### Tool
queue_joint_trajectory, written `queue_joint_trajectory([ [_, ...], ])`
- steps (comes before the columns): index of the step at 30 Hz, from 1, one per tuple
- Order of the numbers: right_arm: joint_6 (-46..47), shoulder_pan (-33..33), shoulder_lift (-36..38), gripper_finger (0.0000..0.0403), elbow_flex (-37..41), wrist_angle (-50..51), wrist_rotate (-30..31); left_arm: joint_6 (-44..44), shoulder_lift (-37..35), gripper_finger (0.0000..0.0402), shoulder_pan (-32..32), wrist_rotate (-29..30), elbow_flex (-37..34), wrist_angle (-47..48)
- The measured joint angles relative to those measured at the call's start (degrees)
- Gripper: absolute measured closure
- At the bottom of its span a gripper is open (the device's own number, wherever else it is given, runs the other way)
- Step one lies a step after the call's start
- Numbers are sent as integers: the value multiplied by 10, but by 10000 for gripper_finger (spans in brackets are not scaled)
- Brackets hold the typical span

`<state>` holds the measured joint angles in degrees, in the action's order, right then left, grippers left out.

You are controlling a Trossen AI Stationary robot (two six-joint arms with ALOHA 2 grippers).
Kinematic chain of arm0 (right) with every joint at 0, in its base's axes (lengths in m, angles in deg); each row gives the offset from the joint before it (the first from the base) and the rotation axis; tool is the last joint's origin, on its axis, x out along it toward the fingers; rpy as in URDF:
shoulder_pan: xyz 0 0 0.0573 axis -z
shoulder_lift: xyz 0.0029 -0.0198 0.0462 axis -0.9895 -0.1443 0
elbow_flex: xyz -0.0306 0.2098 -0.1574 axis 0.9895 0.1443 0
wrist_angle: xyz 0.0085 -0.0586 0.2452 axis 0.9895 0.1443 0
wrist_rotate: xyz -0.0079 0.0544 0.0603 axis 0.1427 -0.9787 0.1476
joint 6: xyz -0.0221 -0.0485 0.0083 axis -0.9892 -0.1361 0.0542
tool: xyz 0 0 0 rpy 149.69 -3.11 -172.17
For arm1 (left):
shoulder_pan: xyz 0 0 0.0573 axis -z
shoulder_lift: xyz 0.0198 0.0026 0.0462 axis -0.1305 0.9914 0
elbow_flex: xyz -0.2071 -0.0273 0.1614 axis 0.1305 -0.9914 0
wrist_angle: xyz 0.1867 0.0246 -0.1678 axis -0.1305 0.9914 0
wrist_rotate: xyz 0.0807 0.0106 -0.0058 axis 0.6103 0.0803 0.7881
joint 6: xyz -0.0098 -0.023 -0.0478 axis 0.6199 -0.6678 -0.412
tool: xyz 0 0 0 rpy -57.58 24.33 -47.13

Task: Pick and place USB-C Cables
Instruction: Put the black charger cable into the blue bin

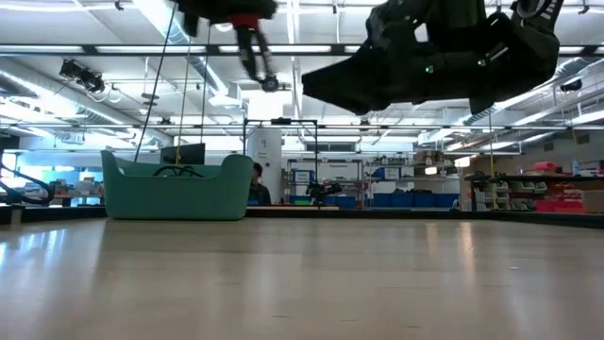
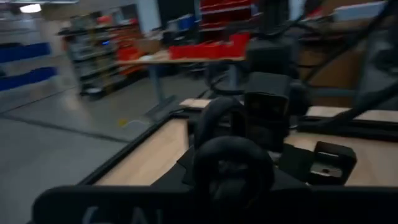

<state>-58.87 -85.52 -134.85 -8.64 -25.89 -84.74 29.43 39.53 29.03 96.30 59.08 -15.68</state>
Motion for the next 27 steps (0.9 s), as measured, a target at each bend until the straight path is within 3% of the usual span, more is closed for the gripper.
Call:
queue_joint_trajectory([
  [6,0,6,0,178,0,34,84,-100,-101,355,-24,76,0,202],
  [9,0,6,0,175,0,60,105,-187,-156,355,-72,69,0,323],
  [13,6,6,0,177,0,83,107,-286,-207,355,-194,-15,0,463],
  [18,6,3,0,184,0,92,107,-316,-214,355,-396,-172,4,575],
  [21,6,3,0,186,0,92,107,-308,-189,355,-521,-248,33,659],
  [24,10,3,0,186,0,92,107,-270,-153,355,-623,-272,68,740],
  [27,18,3,0,187,0,91,107,-237,-103,355,-704,-356,102,753],
])
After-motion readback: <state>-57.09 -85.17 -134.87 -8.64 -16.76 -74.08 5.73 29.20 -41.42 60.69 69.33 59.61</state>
